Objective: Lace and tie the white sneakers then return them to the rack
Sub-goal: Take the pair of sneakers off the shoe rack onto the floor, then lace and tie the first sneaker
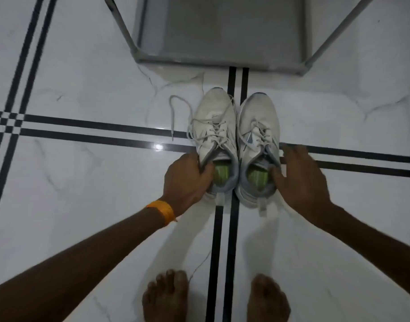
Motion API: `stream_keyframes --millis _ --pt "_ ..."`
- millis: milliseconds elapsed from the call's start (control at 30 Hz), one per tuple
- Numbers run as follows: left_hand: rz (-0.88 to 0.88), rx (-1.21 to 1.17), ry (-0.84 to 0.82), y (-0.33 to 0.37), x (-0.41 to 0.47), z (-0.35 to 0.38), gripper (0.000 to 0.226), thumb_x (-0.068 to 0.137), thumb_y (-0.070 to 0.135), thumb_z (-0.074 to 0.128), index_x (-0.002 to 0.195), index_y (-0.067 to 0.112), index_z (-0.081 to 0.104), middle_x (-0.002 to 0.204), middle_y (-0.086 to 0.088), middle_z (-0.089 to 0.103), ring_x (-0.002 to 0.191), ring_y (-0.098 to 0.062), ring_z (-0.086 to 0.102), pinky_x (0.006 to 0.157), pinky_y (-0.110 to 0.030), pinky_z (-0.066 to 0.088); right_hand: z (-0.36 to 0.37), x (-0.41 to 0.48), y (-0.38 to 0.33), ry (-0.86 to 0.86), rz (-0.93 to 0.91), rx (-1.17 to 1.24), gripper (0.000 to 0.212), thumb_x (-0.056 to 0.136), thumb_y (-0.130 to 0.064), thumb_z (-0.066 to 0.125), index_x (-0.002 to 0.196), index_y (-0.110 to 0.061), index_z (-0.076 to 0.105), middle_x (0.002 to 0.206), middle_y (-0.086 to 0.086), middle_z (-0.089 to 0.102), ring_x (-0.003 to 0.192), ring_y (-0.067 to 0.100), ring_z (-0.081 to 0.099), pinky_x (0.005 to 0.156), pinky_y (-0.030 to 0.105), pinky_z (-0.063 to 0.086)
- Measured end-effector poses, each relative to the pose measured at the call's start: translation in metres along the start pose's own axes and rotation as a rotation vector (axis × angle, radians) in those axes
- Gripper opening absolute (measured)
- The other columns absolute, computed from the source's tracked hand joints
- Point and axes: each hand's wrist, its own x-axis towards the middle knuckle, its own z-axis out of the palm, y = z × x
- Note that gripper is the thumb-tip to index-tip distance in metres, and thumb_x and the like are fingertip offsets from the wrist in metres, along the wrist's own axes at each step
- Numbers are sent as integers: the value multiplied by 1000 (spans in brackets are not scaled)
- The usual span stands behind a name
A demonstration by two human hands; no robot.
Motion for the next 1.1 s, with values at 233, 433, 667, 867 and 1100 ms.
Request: stream_keyframes --millis 233,433,667,867,1100 --pt "-117 -482 213 20 -3 0 26 101 27 49 103 15 73 88 9 64 78 4 56 64 -1 43 2 26 -65 -143 -51 448 26 96 -29 55 94 -9 70 76 6 73 57 13 68 62 29 56" --pt "-272 -887 158 32 25 2 16 93 18 62 98 9 74 96 -5 72 92 -16 66 72 -20 51 23 44 -66 -117 -38 669 18 93 -19 60 83 -8 71 69 7 69 50 12 63 55 26 56" --pt "-415 -1201 163 36 35 -7 19 92 2 46 80 10 57 75 -8 63 73 -20 60 62 -27 50 36 45 -76 -141 320 1394 23 93 2 45 77 -9 57 86 13 64 72 20 56 57 25 50" --pt "-576 -1449 159 24 35 -4 35 89 -5 36 59 12 41 48 -1 38 38 -9 40 44 -20 36 46 41 -80 -23 625 1953 31 93 7 35 67 -7 46 68 10 46 63 20 50 45 20 55" --pt "-246 -1208 102 19 36 -7 16 97 6 46 84 6 55 64 -5 52 61 -17 55 64 -28 47 45 39 -79 12 278 1348 21 92 2 38 79 -11 49 62 5 47 53 14 42 43 22 35"
